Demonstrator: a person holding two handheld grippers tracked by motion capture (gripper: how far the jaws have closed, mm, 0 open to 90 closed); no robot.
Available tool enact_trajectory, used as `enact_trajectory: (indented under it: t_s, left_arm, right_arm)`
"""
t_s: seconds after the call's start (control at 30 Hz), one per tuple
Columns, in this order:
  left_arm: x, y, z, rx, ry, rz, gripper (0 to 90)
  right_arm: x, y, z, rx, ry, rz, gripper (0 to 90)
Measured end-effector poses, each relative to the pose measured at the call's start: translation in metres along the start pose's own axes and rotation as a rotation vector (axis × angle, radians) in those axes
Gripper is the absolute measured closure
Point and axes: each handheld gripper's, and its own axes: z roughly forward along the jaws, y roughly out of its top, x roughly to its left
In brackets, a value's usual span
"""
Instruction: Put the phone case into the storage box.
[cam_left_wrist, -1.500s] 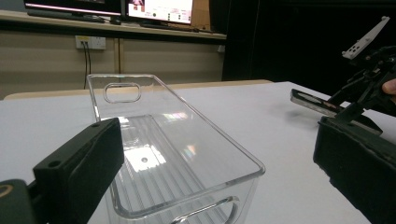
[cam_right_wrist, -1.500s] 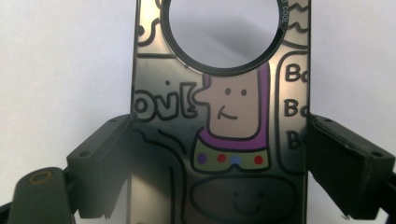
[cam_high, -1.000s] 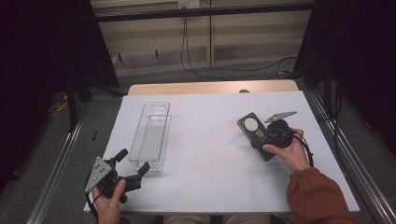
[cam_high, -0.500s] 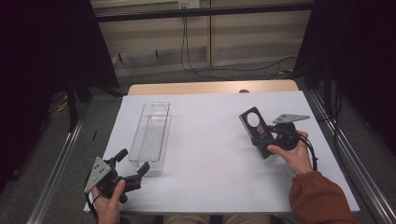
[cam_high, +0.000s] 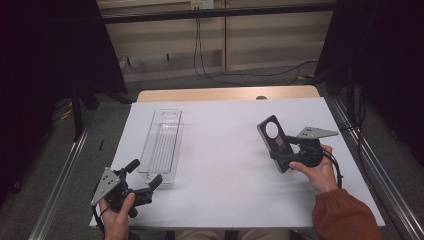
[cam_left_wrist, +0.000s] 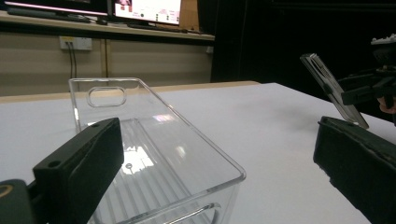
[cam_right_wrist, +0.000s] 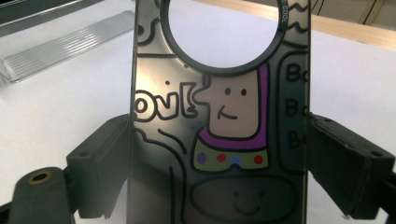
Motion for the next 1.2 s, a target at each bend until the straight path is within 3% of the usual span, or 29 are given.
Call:
enact_trajectory:
  t_s: [0.17,0.27,0.3,0.47,0.6,0.63,0.77,0.87,1.1,1.2]
  left_arm:
    - [-0.002,0.001,0.003,0.006,-0.02,0.009,1.8]
    - [-0.003,0.003,0.007,0.001,-0.021,-0.011,1.8]
    - [-0.002,0.003,0.007,0.017,-0.022,0.011,1.8]
    - [-0.006,0.005,0.013,0.032,-0.049,0.014,1.8]
    - [-0.008,0.006,0.017,0.05,-0.026,0.037,1.9]
    - [-0.009,0.006,0.02,0.038,-0.038,0.017,1.9]
    - [-0.008,0.007,0.024,0.056,-0.058,0.025,1.9]
    - [-0.01,0.007,0.028,0.051,-0.049,0.006,1.9]
    - [-0.019,0.01,0.037,0.082,-0.112,0.049,1.9]
    - [-0.022,0.011,0.04,0.085,-0.131,0.05,1.9]
  right_arm:
    - [0.002,-0.002,-0.003,-0.029,0.021,-0.009,12.2]
    - [0.006,-0.003,-0.005,-0.037,0.027,-0.016,12.2]
    - [0.007,-0.004,-0.004,-0.041,0.031,-0.016,12.2]
    - [0.013,-0.004,-0.005,-0.059,0.055,-0.034,12.2]
    - [0.015,-0.007,-0.005,-0.068,0.072,-0.033,12.2]
    - [0.016,-0.008,-0.005,-0.072,0.074,-0.035,12.2]
    - [0.022,-0.008,-0.007,-0.089,0.103,-0.054,12.2]
    - [0.025,-0.008,-0.008,-0.102,0.124,-0.057,12.2]
    - [0.039,-0.011,-0.002,-0.091,0.172,-0.072,12.2]
    - [0.044,-0.008,-0.002,-0.116,0.19,-0.071,12.2]
